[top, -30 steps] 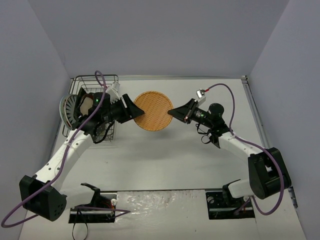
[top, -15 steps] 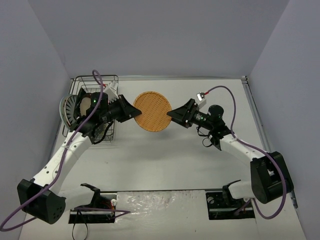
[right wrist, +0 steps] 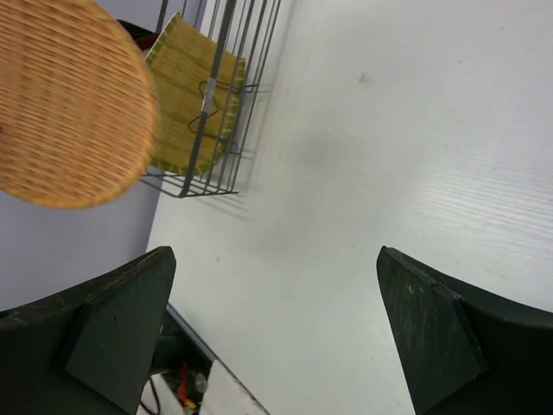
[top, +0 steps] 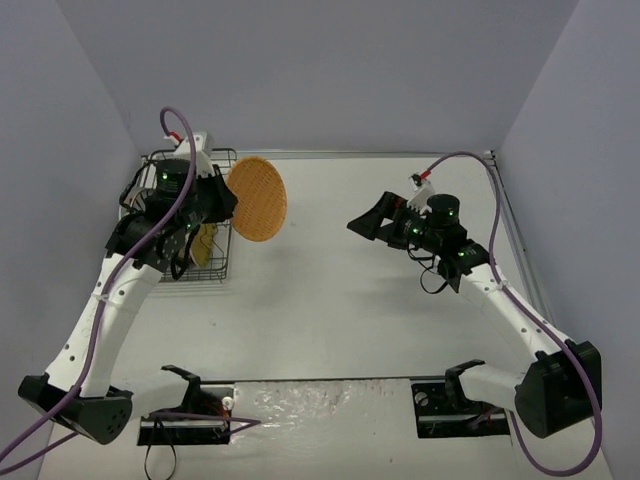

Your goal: Load the plates into the dish rack

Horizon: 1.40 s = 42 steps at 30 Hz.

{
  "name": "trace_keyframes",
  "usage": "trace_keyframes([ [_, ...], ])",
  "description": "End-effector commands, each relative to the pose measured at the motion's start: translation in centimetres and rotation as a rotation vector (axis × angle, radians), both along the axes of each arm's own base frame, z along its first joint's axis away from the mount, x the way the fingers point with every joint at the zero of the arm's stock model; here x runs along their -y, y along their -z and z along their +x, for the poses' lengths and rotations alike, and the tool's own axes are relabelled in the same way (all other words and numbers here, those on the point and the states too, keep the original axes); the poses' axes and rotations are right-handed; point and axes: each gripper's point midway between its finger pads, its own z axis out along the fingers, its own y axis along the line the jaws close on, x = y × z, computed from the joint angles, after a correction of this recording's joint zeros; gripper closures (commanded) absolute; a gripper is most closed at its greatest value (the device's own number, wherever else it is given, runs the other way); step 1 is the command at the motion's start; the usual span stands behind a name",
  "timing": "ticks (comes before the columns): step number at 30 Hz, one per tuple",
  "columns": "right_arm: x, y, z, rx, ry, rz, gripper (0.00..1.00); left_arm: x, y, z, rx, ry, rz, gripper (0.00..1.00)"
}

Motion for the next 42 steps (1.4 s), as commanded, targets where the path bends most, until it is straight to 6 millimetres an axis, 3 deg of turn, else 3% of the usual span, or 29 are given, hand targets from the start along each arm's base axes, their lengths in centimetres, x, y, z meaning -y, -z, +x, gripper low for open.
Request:
trace_keyframes([
  [1,2.7,-0.8,0.4,0.071,0.057,-0.148,0.0,-6.9,-2.7,1.6,0.074,-0.213,0.365,1.0],
  [9,3.9,0.2,0.2,0.042,0.064,-0.185,0.0,-9.4,-1.4,4.9,0.032,-0.287,0.64,1.0],
  [23,6.0,0.7,0.5,0.026,0.068,-0.172,0.0,-8.4,3.7,9.0,-0.05,-0.264,0.729,1.0],
  [42,6.2,1.3,0.6,0.018,0.052,-0.179,0.0,-7.7,10.5,9.3,-0.162,-0.269,0.655,1.0],
])
